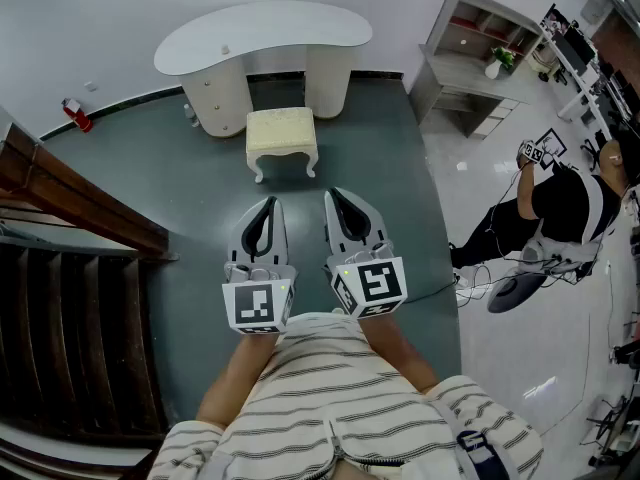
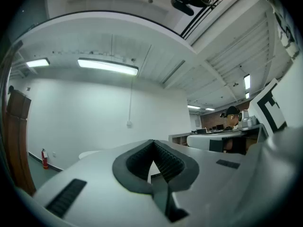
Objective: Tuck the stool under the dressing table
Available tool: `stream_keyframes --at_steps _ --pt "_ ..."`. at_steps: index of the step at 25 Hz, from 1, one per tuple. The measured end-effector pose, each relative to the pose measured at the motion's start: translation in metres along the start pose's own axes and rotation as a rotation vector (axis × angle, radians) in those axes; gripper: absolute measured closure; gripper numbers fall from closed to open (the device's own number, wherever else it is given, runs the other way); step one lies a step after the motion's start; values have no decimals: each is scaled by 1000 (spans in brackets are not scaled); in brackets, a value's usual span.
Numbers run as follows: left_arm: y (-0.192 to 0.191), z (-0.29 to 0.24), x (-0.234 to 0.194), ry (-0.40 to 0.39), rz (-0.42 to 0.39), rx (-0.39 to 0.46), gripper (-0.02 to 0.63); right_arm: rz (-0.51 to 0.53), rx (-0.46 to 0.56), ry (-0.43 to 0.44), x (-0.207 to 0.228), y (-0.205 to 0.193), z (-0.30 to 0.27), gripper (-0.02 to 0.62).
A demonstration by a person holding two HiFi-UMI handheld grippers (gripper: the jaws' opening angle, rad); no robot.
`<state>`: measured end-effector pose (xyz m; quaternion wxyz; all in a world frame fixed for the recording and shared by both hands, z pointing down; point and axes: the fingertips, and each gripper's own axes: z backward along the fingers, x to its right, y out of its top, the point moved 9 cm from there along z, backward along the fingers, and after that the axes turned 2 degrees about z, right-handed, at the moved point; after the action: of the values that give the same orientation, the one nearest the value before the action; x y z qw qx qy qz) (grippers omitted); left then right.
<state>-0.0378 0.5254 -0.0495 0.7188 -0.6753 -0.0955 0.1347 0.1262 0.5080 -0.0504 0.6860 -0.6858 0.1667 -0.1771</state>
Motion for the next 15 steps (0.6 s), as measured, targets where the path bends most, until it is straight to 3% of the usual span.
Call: stream_keyframes --at_steps 15 --pt "-12 13 48 44 -8 -50 600 -46 -14 17 32 -6 34 583"
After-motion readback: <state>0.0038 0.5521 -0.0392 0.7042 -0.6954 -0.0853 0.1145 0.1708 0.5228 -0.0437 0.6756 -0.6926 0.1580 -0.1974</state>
